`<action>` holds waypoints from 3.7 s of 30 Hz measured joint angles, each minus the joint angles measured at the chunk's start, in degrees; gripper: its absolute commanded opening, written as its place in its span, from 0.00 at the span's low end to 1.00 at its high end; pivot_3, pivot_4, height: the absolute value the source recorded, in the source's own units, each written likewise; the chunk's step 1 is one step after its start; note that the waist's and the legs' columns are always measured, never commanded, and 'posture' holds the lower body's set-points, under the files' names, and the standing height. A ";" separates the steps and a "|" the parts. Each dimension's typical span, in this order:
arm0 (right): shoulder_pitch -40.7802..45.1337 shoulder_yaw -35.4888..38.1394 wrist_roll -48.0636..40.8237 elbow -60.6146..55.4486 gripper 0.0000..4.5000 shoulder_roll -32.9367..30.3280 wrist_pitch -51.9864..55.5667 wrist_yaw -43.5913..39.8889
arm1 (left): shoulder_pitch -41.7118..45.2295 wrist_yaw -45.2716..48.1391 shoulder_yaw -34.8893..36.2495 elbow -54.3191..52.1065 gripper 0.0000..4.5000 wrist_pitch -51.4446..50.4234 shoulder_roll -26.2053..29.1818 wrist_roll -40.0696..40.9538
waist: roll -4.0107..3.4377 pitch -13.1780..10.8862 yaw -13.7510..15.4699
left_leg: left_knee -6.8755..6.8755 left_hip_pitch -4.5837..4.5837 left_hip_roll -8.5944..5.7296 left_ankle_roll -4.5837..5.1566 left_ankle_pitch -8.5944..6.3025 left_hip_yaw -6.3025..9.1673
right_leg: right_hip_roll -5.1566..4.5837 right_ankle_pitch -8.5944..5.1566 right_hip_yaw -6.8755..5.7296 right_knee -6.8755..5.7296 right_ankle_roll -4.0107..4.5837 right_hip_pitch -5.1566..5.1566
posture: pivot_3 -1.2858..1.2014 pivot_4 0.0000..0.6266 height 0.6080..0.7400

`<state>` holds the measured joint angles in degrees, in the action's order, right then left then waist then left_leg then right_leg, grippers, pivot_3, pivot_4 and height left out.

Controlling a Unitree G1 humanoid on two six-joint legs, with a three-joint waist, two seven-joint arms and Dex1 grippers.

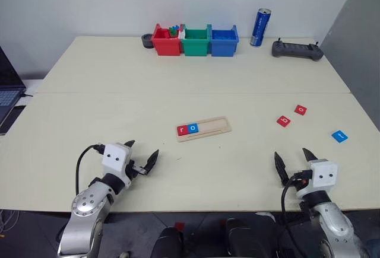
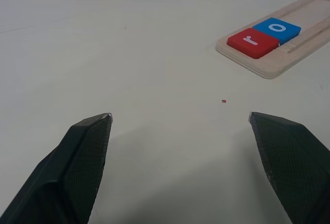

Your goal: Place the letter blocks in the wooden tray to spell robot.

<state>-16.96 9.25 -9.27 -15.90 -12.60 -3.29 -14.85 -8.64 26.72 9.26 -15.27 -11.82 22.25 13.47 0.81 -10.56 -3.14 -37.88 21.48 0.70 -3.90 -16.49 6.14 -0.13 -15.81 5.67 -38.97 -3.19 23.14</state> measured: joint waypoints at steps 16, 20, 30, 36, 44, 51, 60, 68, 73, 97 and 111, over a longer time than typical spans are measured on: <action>-1.06 0.11 -0.97 0.52 1.00 0.05 0.25 -1.46 | -0.63 -0.36 0.01 -1.93 1.00 -0.17 0.03 0.20 | 0.00 0.00 0.06 | 0.00 0.01 0.00 0.00 0.00 0.01 | 0.00 -0.02 0.00 0.00 -0.02 0.00 | 0.52 0.24 1.00; -0.94 -0.38 -1.03 0.36 1.00 -0.24 0.58 -2.34 | 1.08 -1.11 0.00 -0.94 1.00 1.26 0.14 -1.35 | 0.00 0.00 0.07 | 0.00 0.00 -0.01 0.00 0.00 0.01 | 0.00 -0.02 0.00 0.00 -0.02 0.00 | 0.52 0.24 1.00; -0.54 -1.39 -1.11 0.21 1.00 -1.24 1.15 -4.69 | 5.40 4.12 0.18 3.28 1.00 2.32 3.27 1.63 | 0.00 0.00 0.08 | 0.00 0.00 -0.01 0.00 0.00 0.02 | 0.01 -0.01 -0.03 0.00 0.00 0.00 | 0.52 0.24 1.00; 0.25 -5.14 -5.25 -5.13 1.00 -5.93 5.49 -11.70 | 11.39 17.82 0.21 9.07 1.00 1.88 10.19 8.34 | 0.00 0.00 -0.02 | 0.00 0.00 0.01 0.01 0.00 0.04 | 0.06 -0.01 -0.05 -0.01 -0.01 0.00 | 0.52 0.24 1.00; 6.97 -8.98 -18.43 -16.32 1.00 -20.05 23.22 -24.30 | 26.72 34.32 -5.45 27.27 1.00 4.69 16.01 6.47 | 0.05 -0.04 -0.02 | -0.03 0.05 -0.03 0.01 0.00 0.11 | 0.06 0.05 -0.12 0.00 0.10 -0.01 | 0.52 0.24 1.00; 11.08 -11.17 -22.54 -21.29 1.00 -25.24 30.24 -28.68 | 39.24 43.91 -11.35 43.31 1.00 10.45 15.15 1.65 | 0.16 -0.08 0.04 | -0.07 0.20 -0.05 0.02 0.00 0.20 | 0.07 0.07 -0.18 0.03 0.13 0.05 | 0.52 0.24 1.00; 11.25 -12.45 -22.77 -22.00 1.00 -25.09 31.04 -28.45 | 46.74 46.21 -13.71 56.19 1.00 17.45 9.99 -2.94 | 0.17 -0.09 0.06 | -0.08 0.22 -0.05 0.03 0.00 0.24 | 0.07 0.07 -0.21 0.02 0.13 0.06 | 0.52 0.24 1.00; 10.87 -12.80 -22.85 -23.36 1.00 -25.11 31.84 -28.21 | 50.49 43.63 -14.06 61.28 1.00 24.14 7.13 -6.39 | 0.20 -0.10 -0.02 | -0.09 0.23 -0.05 0.03 0.00 0.26 | 0.07 0.08 -0.22 0.00 0.13 0.06 | 0.52 0.24 1.00; 11.19 -12.85 -23.43 -24.47 1.00 -25.09 33.22 -27.43 | 50.58 43.95 -15.35 63.11 1.00 25.25 6.55 -8.33 | 0.20 -0.10 -0.01 | -0.10 0.23 -0.06 0.03 0.00 0.27 | 0.07 0.08 -0.22 0.00 0.13 0.06 | 0.52 0.24 1.00; 11.32 -13.39 -23.62 -25.93 1.00 -24.66 35.25 -26.74 | 55.89 44.84 -18.06 69.92 0.80 28.47 5.70 -13.27 | 0.26 -0.06 0.06 | -0.14 0.22 -0.09 0.03 0.00 0.28 | 0.05 0.08 -0.23 -0.03 0.12 0.03 | 0.52 0.24 1.00; 10.38 -8.80 -24.22 -26.60 1.00 -28.83 35.41 -27.95 | 54.18 51.05 -19.81 65.04 0.75 29.93 6.16 -13.36 | 0.26 -0.05 0.07 | -0.14 0.23 -0.10 0.03 0.00 0.27 | 0.04 0.08 -0.22 -0.02 0.12 0.02 | 0.52 0.24 1.00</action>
<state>-6.57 0.44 -33.49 -42.51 -41.43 32.12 -42.80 45.54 77.77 -10.55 49.77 18.11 28.41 0.11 1.07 -10.62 -3.07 -38.02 21.71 0.60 -3.87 -16.49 6.41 -0.09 -15.73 5.45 -39.00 -3.07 23.17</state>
